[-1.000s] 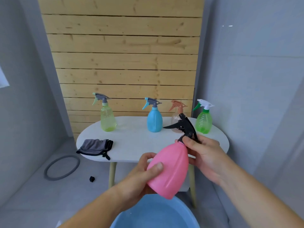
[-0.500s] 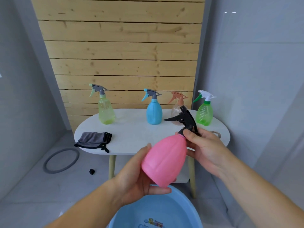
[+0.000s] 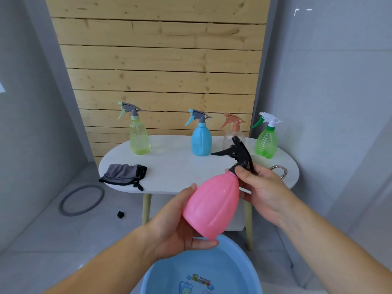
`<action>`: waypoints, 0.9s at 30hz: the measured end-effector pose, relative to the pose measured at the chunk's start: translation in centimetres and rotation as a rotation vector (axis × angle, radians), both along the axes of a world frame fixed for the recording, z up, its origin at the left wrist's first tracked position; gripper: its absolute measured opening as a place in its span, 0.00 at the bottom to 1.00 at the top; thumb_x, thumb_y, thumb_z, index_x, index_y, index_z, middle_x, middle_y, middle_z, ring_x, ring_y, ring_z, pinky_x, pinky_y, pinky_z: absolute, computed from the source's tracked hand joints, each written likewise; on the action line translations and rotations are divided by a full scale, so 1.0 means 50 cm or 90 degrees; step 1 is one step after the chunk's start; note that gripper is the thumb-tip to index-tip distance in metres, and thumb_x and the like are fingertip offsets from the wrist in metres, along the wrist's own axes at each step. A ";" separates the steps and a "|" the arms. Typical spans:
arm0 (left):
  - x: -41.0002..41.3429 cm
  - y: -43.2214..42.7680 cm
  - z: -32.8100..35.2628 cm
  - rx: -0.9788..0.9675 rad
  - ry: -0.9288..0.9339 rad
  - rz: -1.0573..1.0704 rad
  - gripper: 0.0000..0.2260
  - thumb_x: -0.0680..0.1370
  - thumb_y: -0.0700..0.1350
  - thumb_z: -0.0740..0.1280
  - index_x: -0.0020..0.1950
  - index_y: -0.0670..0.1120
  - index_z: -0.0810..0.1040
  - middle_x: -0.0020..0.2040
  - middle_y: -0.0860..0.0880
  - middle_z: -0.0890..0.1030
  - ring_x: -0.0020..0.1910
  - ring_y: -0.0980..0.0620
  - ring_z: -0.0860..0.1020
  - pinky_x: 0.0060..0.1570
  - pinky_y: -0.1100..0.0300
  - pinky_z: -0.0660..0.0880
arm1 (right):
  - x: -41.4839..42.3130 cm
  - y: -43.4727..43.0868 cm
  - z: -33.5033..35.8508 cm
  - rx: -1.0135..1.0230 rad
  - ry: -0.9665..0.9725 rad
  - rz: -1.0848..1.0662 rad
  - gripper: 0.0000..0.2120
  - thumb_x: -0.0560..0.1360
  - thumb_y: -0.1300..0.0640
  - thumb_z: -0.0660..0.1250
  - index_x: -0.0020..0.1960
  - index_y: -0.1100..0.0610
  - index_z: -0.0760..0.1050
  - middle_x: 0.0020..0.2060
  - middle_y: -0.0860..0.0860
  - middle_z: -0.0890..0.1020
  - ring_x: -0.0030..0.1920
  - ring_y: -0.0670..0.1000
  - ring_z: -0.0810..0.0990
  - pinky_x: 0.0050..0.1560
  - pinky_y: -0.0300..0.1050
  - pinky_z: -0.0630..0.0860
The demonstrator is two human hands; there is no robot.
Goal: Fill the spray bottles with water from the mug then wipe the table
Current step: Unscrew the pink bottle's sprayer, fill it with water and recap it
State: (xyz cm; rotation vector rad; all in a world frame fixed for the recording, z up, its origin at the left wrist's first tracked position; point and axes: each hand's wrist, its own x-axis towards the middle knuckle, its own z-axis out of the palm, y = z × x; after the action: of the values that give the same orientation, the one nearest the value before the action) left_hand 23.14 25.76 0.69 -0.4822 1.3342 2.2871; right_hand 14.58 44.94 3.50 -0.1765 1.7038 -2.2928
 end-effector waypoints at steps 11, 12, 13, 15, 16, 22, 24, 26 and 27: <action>-0.007 -0.002 -0.018 -0.046 0.088 -0.029 0.33 0.68 0.65 0.78 0.68 0.50 0.79 0.66 0.40 0.80 0.59 0.39 0.84 0.53 0.38 0.82 | -0.006 -0.003 -0.011 0.024 0.032 -0.070 0.12 0.76 0.62 0.70 0.58 0.65 0.77 0.52 0.58 0.85 0.49 0.53 0.83 0.46 0.48 0.80; -0.007 -0.003 -0.021 -0.097 0.124 -0.040 0.34 0.65 0.58 0.82 0.68 0.52 0.78 0.66 0.42 0.80 0.59 0.41 0.84 0.53 0.39 0.82 | -0.007 -0.004 -0.014 0.026 0.029 -0.072 0.12 0.76 0.62 0.70 0.58 0.65 0.77 0.52 0.59 0.85 0.49 0.53 0.83 0.46 0.48 0.80; -0.006 -0.004 -0.023 -0.151 0.150 -0.056 0.36 0.62 0.55 0.83 0.68 0.54 0.77 0.66 0.45 0.80 0.59 0.43 0.84 0.53 0.39 0.83 | -0.007 -0.005 -0.016 0.027 0.026 -0.069 0.12 0.76 0.62 0.70 0.58 0.65 0.77 0.51 0.58 0.85 0.49 0.53 0.83 0.46 0.47 0.80; -0.004 -0.007 -0.029 -0.249 0.178 -0.094 0.36 0.62 0.55 0.83 0.68 0.58 0.76 0.63 0.49 0.82 0.60 0.46 0.84 0.56 0.41 0.83 | -0.007 -0.008 -0.019 0.037 0.026 -0.048 0.12 0.76 0.62 0.70 0.58 0.64 0.78 0.51 0.58 0.85 0.49 0.52 0.83 0.47 0.46 0.79; -0.003 -0.010 -0.032 -0.289 0.191 -0.113 0.36 0.62 0.56 0.83 0.68 0.60 0.75 0.63 0.51 0.82 0.60 0.47 0.84 0.58 0.43 0.82 | -0.005 -0.011 -0.020 0.050 0.030 -0.034 0.12 0.75 0.62 0.71 0.57 0.64 0.78 0.51 0.58 0.85 0.49 0.52 0.83 0.48 0.46 0.79; -0.014 -0.028 -0.050 -0.418 0.231 -0.112 0.39 0.64 0.52 0.81 0.72 0.55 0.67 0.64 0.51 0.79 0.61 0.51 0.80 0.57 0.56 0.82 | -0.021 -0.037 0.006 0.153 0.137 -0.072 0.08 0.74 0.61 0.73 0.52 0.57 0.79 0.48 0.56 0.86 0.48 0.52 0.83 0.52 0.49 0.80; -0.018 -0.041 -0.057 -0.463 0.221 -0.099 0.40 0.63 0.53 0.80 0.72 0.54 0.66 0.63 0.50 0.78 0.59 0.51 0.80 0.55 0.57 0.82 | -0.043 -0.031 0.043 0.128 0.180 -0.162 0.06 0.74 0.60 0.73 0.50 0.55 0.79 0.48 0.56 0.85 0.46 0.50 0.82 0.50 0.48 0.80; -0.022 -0.053 -0.066 -0.485 0.200 -0.065 0.40 0.64 0.51 0.80 0.72 0.52 0.66 0.61 0.50 0.78 0.57 0.51 0.80 0.50 0.60 0.82 | -0.068 -0.018 0.078 0.096 0.201 -0.241 0.05 0.73 0.59 0.73 0.47 0.54 0.79 0.42 0.52 0.84 0.41 0.49 0.81 0.45 0.46 0.78; -0.024 -0.057 -0.070 -0.493 0.190 -0.041 0.39 0.66 0.49 0.82 0.72 0.51 0.65 0.60 0.49 0.77 0.56 0.51 0.80 0.45 0.62 0.82 | -0.080 -0.012 0.085 0.092 0.201 -0.270 0.05 0.73 0.58 0.74 0.46 0.53 0.79 0.40 0.49 0.83 0.39 0.48 0.80 0.43 0.47 0.76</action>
State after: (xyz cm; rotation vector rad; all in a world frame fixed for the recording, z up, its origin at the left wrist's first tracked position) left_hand 21.94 22.91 -2.79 -0.3213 2.3466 1.7629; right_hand 10.57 44.36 7.76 -0.1671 2.2421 -2.5249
